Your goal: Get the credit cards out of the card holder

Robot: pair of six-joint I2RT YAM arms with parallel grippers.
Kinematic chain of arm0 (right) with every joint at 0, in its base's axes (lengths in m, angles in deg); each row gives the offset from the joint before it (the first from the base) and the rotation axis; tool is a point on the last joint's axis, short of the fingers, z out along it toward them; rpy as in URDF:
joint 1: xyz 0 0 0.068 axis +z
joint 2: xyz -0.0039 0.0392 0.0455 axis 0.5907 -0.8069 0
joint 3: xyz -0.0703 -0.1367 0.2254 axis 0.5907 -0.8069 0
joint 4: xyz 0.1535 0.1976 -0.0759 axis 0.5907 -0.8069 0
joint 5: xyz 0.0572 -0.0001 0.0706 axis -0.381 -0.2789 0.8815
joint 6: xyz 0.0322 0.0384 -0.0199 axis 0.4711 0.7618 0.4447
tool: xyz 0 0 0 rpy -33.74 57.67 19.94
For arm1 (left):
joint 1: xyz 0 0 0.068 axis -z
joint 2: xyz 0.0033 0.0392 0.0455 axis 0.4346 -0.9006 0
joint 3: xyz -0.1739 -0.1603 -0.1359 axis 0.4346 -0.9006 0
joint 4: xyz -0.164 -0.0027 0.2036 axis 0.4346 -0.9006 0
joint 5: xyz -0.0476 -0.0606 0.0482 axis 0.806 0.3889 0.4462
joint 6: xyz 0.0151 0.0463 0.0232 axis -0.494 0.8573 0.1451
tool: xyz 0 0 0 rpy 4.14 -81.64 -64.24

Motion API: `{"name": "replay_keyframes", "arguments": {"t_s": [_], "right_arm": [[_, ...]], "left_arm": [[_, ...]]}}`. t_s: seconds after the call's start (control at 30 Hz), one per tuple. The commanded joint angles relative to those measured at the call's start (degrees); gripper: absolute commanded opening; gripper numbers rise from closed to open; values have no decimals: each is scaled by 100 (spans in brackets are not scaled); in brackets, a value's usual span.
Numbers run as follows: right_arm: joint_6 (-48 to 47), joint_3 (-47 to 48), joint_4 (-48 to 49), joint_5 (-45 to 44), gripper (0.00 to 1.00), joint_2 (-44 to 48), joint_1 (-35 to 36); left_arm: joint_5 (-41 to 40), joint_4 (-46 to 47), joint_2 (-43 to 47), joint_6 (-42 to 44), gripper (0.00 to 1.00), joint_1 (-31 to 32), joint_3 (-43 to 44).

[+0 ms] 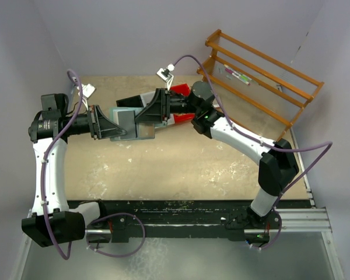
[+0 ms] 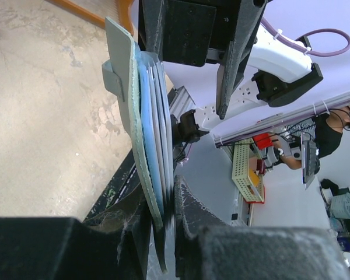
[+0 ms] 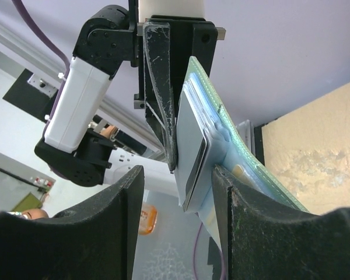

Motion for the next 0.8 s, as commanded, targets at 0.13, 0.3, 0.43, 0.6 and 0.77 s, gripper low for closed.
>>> {"name": "replay_keyframes", "arguments": {"t_s": [0.13,0.3,0.43,0.6,0.77], "right_arm": [[-292,-49,-188,-69,50,175,155],[-308,-323,-44,-195,45,281,158],[138,-582,645,-196,42,187,183],[507,-501,1192,-213,40,-43,321],[715,-311,1442,-195,30,-234,466]], "left_arm": [[640,103,237,-37,20,39,262],[762,133,238,-67,20,35,273],[845,188,241,-123,20,35,277],[847,212,255,-109,20,36,232],[697,243,237,-104,21,37,192]]}}
